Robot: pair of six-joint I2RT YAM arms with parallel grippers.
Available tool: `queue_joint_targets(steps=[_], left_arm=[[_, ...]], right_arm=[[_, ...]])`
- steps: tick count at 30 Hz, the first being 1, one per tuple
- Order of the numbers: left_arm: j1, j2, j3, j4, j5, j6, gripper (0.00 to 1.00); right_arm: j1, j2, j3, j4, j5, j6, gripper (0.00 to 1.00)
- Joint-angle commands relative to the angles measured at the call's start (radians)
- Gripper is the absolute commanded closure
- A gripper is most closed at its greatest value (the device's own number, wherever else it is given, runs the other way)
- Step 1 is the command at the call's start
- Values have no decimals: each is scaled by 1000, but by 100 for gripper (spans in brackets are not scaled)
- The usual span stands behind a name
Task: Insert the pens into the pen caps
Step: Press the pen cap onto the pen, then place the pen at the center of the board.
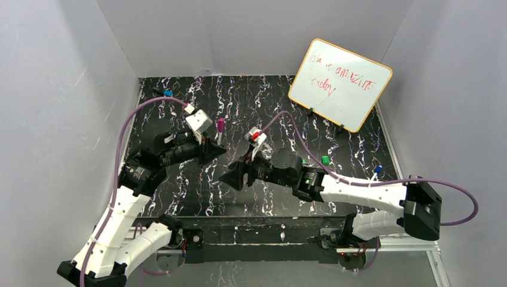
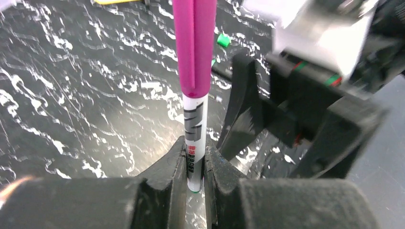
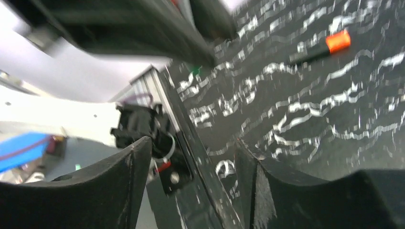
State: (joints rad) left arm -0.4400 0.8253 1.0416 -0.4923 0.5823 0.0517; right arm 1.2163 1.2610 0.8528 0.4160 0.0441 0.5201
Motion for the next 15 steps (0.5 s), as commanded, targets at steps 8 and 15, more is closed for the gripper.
queue_joint_targets(steps=[8,15], left_arm=[[6,52,-127,188,-114,-79,100],[25,264,-157,179,-367,-138,100]], right_arm=[[-166,-30,140,-161,-164,-135,16],[-231,-169,69,-217,-177,-164,13]])
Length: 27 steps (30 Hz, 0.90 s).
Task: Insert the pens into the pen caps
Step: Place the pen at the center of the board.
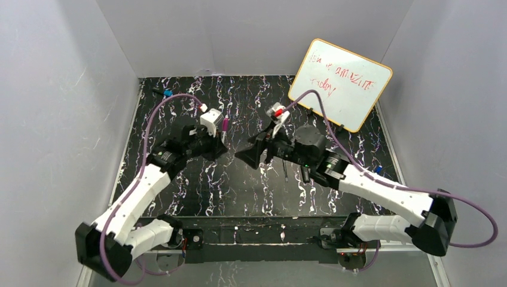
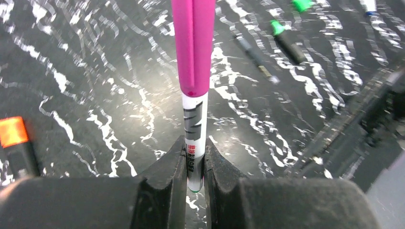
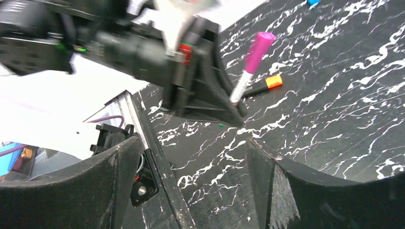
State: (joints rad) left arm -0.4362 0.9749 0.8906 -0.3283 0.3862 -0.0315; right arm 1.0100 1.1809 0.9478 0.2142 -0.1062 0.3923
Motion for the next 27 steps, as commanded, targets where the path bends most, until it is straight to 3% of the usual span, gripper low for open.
queue_joint_targets(steps=[1,5,10,13,20,27], left_arm=[[31,157,-2,20,-190,-74,100],[42,339,113,-41,-315,-88,100],[47,603,364,-265,-511,-60,100],[52,675,440,-293,-557,-62,100],[91,842,559,-423,-574,-20,100],[140,886,485,-431,-530,-13,100]], right_arm=[[-33,-109,-36,-20,-30,-38,12],[-56,-182,-65,-52,-31,-44,11],[-65,-248,-78,-101,-34,-69,11],[-67,-289,-91,-113,-35,-79,11],[-70,-362,-144,-136,-40,-83,11],[-71,-403,-160,-150,-45,-88,9]])
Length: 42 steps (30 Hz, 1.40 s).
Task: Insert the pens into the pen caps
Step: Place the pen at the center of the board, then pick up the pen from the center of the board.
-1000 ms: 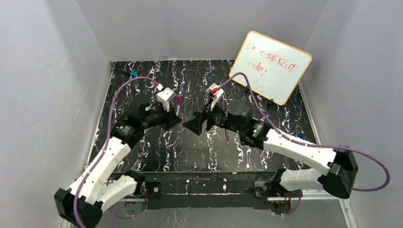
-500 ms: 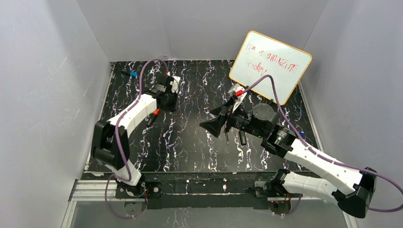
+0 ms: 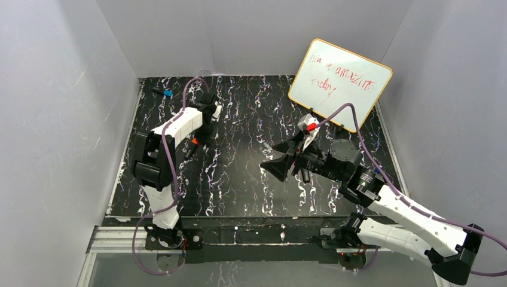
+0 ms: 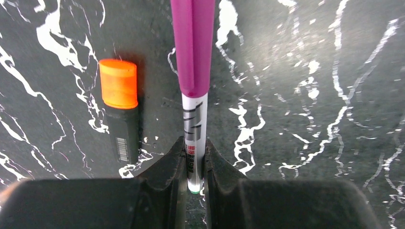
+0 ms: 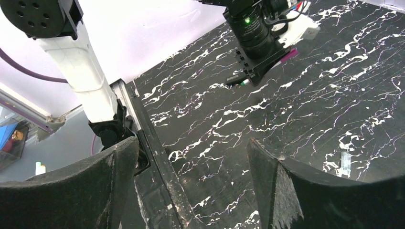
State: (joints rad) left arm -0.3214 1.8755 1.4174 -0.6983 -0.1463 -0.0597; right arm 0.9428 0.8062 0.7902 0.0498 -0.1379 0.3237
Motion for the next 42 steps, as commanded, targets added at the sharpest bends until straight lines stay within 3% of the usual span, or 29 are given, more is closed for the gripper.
queue_joint_targets(steps=[1,10,20,28,32,37,39,42], left_arm=[[33,-17,-64,-46,-8,14,100],[68,-38,-173,44,-3,12,100],[73,24,-160,70,15,18,78],[78,33,-155,89,-2,20,73],[78,-34,-133,102,2,19,72],[73,-246,-57,141,135,-22,63],[24,-339,15,119,182,-33,61],[-318,-408,-54,171,98,-166,56]], right_arm=[[-5,-33,-4,13,-15,-19,10],[-7,-40,-19,16,-30,-10,9],[-7,-29,-22,26,-32,0,9],[-7,-13,-25,36,-34,-1,9],[-6,1,-29,40,-46,-2,9],[-6,23,-32,48,-48,4,9],[-8,-13,-24,24,37,-3,9],[-14,-119,27,-212,345,19,8]])
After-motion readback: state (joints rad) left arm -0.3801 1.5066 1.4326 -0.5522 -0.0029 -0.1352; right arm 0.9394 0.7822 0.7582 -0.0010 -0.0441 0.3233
